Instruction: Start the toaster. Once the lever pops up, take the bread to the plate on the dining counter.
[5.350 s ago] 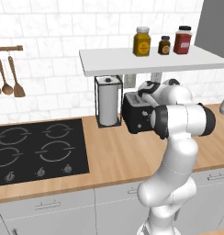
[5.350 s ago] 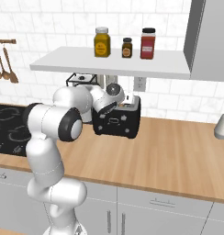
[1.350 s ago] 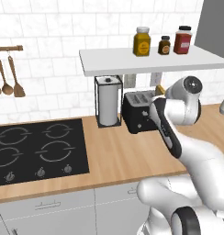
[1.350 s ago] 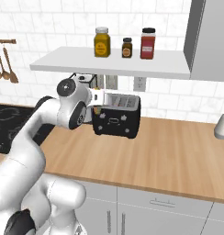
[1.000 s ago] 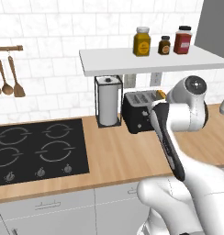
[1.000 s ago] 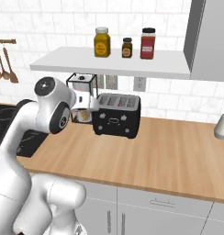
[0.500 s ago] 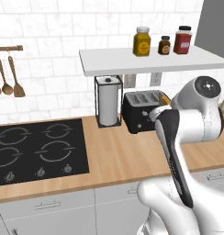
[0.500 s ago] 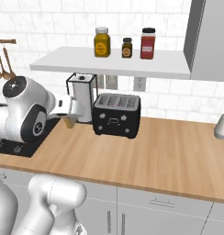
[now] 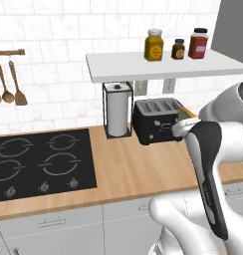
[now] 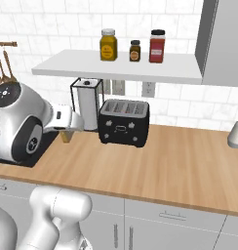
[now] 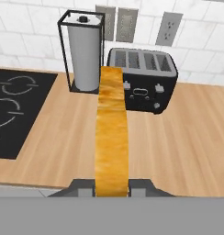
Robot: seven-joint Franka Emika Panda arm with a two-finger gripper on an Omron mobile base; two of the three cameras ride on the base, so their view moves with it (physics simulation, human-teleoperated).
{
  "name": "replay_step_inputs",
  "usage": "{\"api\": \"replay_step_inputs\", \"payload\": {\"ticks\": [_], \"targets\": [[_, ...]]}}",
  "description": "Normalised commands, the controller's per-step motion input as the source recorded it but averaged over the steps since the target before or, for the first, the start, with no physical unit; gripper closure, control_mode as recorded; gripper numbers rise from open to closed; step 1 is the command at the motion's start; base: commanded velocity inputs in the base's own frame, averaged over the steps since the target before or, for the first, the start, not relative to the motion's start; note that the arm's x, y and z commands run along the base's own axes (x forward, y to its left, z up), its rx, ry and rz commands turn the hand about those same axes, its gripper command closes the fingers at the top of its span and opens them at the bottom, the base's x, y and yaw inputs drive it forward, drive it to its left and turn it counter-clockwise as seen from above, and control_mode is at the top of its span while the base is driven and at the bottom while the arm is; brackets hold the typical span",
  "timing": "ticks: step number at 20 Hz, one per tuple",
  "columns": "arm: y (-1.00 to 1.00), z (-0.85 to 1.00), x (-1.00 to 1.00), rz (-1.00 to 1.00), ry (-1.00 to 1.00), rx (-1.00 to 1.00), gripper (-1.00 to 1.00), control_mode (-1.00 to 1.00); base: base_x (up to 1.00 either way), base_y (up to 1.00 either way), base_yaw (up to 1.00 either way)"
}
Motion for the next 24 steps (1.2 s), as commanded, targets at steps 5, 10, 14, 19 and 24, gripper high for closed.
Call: {"api": "replay_step_inputs", "payload": {"ticks": [5, 10, 14, 19, 24], "targets": [[0.0, 0.01, -0.37, 0.0, 0.0, 0.0, 1.0, -1.0, 0.0, 0.0, 0.0], [0.0, 0.03, -0.35, 0.0, 0.0, 0.0, 1.0, -1.0, 0.0, 0.0, 0.0], [0.0, 0.1, -0.37, 0.0, 0.01, 0.0, 1.0, -1.0, 0.0, 0.0, 0.0], [0.0, 0.21, -0.12, 0.0, 0.05, 0.03, 1.0, -1.0, 0.0, 0.0, 0.0], [0.0, 0.21, 0.0, 0.0, 0.1, 0.01, 1.0, -1.0, 0.0, 0.0, 0.0]]}}
